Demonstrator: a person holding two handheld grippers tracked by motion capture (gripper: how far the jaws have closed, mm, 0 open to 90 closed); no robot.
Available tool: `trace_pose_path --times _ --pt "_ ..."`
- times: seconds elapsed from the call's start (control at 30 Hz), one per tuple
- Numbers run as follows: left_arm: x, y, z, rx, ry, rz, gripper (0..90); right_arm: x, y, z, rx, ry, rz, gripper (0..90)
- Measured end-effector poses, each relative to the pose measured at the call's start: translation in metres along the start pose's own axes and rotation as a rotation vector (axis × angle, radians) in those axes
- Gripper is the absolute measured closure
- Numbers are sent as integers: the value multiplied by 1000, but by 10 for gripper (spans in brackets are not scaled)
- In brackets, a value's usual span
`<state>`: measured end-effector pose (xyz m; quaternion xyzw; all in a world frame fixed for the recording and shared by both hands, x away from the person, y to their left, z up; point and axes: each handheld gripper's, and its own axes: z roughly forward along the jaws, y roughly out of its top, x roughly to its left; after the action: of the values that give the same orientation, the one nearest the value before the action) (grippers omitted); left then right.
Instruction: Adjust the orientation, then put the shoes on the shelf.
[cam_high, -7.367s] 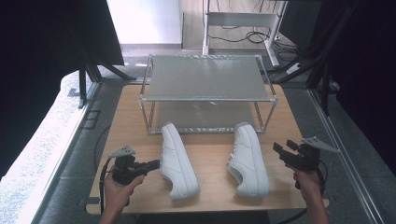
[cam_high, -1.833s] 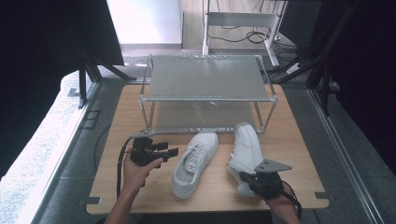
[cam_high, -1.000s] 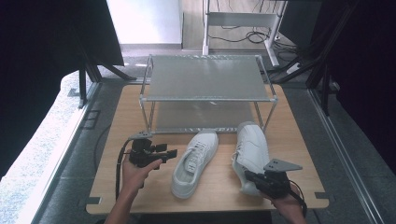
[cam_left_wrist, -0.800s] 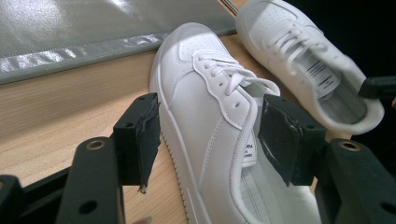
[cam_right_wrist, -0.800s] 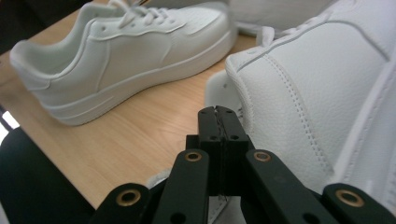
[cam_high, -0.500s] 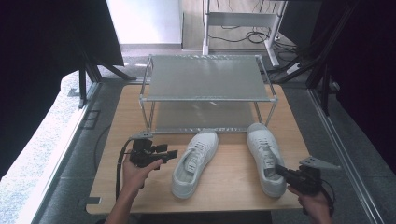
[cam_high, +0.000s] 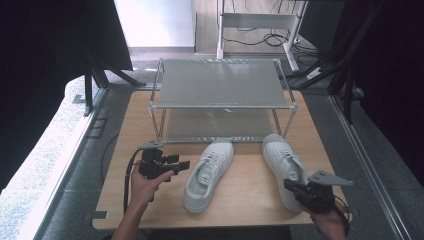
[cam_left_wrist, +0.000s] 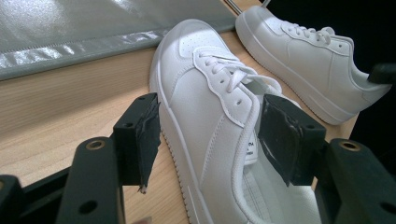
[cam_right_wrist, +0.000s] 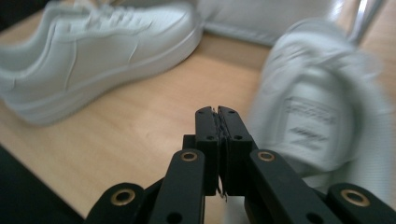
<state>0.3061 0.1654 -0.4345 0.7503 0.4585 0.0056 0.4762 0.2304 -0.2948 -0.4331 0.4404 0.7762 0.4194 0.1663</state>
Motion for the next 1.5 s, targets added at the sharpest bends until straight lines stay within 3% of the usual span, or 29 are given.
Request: trace_pose_path --times 0.13,0.43,0.63,0.8,0.93,1.1,1.23,1.3,1.5 --pt "0 0 0 1 0 -2 386 8 -14 10 69 -46 -31 887" --pt "1 0 0 4 2 -6 386 -12 -23 -11 41 -33 20 900" --pt "2 0 -1 0 4 -9 386 -30 -29 -24 46 -75 48 900" --pt "0 0 -1 1 4 -2 386 -32 -29 -24 37 -43 62 858" --pt "-2 2 -2 -8 7 8 390 -24 -21 -22 -8 -2 25 771" --pt "-6 3 -3 -19 3 8 394 -23 -14 -25 -46 8 7 713" --pt "-11 6 -6 -20 9 21 394 -27 -2 -27 -65 -4 -10 652" --pt "-14 8 -6 -19 12 35 394 -32 13 -30 -93 -9 -21 600" --pt "-23 19 1 14 25 84 394 -50 32 -26 -60 -29 -42 550"
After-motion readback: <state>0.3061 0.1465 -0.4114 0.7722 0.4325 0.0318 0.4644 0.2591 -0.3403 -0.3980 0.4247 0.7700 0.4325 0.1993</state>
